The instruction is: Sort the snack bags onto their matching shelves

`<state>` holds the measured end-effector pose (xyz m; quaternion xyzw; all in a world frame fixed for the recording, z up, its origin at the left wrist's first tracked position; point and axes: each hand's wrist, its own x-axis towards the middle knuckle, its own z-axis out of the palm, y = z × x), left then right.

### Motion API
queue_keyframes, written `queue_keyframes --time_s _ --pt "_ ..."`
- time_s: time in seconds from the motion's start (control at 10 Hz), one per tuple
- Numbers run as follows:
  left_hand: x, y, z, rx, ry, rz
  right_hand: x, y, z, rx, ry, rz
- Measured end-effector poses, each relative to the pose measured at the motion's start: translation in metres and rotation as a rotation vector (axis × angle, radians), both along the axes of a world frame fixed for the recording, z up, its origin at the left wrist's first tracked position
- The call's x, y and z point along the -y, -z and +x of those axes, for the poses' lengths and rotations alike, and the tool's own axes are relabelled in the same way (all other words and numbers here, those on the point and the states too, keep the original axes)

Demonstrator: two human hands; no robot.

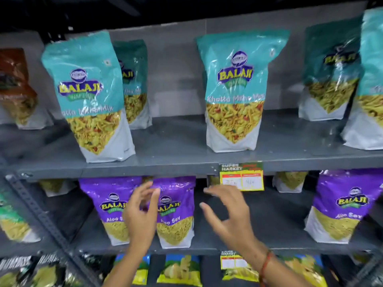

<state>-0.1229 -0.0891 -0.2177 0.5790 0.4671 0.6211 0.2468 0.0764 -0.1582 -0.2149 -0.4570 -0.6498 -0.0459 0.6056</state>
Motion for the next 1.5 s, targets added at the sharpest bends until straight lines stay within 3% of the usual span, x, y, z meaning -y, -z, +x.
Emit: queue_keyframes --time_s 0.1,0.2,0.3,0.4,0.6,1.1,1.4,1.5 --pt "-0.006 0.085 -0.033 -0.101 -0.020 -0.250 -0.026 0.071 -0.005 -0.074 -0.038 -0.360" --pt "-0.020 0.154 -0.053 -0.227 0.131 -0.558 -0.064 0.136 -0.003 -0.174 -0.078 -0.836" --pt "-0.042 0.188 -0.053 -0.336 0.226 -0.674 -0.092 0.177 -0.006 -0.130 -0.148 -1.120" --pt "-0.062 0.209 -0.048 -0.193 0.259 -0.759 -0.105 0.210 -0.014 -0.159 -0.253 -1.150" --pt "-0.063 0.218 -0.031 -0.161 0.254 -0.724 -0.108 0.222 -0.003 -0.307 -0.256 -1.132" --pt "-0.040 0.188 0.116 -0.306 0.382 -0.662 -0.063 0.209 0.146 -0.431 -0.100 -1.166" --pt "-0.030 0.185 0.124 -0.327 0.374 -0.643 -0.056 0.211 0.146 -0.416 -0.065 -1.089" --pt "-0.016 0.178 0.122 -0.258 0.339 -0.623 -0.046 0.201 0.135 -0.533 -0.074 -1.040"
